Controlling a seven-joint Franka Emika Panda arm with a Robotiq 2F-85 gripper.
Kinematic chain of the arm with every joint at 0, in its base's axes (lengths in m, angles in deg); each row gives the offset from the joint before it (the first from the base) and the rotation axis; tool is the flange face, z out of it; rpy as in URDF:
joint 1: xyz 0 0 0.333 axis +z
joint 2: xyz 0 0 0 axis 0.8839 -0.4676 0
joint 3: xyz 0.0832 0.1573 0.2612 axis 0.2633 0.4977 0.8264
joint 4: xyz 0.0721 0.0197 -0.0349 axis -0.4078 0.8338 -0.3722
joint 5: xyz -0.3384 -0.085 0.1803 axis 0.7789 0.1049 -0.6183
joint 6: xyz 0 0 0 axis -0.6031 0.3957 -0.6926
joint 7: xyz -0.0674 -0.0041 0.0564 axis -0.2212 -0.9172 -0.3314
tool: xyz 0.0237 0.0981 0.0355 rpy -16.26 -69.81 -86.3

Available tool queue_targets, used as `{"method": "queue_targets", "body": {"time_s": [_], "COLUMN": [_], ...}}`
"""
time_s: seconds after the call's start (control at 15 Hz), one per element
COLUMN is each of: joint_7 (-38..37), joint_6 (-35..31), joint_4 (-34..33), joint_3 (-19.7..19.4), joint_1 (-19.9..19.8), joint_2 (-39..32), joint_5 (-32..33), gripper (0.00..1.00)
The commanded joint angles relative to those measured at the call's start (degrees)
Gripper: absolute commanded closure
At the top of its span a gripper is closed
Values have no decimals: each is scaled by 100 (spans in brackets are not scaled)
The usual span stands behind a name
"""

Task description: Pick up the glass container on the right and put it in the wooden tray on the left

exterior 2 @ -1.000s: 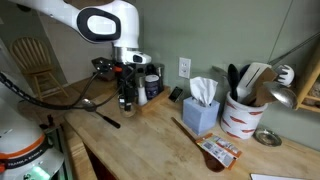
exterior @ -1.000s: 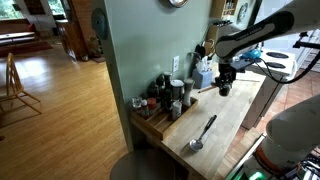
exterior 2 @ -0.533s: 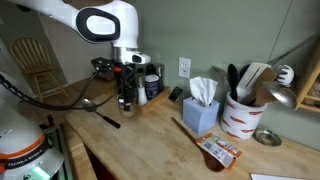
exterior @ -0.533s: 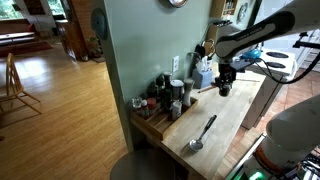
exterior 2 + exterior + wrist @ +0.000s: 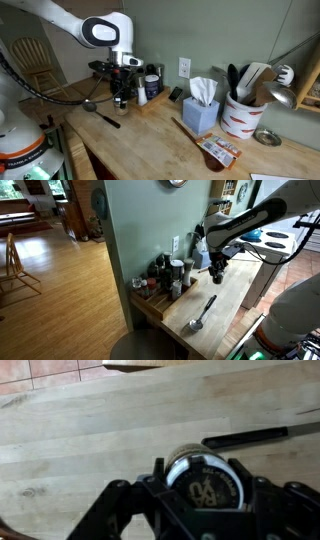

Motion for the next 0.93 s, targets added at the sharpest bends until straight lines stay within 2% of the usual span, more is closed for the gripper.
{"method": "queue_targets", "body": {"time_s": [0.0,0.87], "joint_7": [359,2143], "joint_6": [-258,-1037], "joint_4": [388,375], "joint_3": [84,528], "joint_1": [282,1207], "joint_2": [285,269], "joint_5": [-26,411], "gripper": [61,61]}}
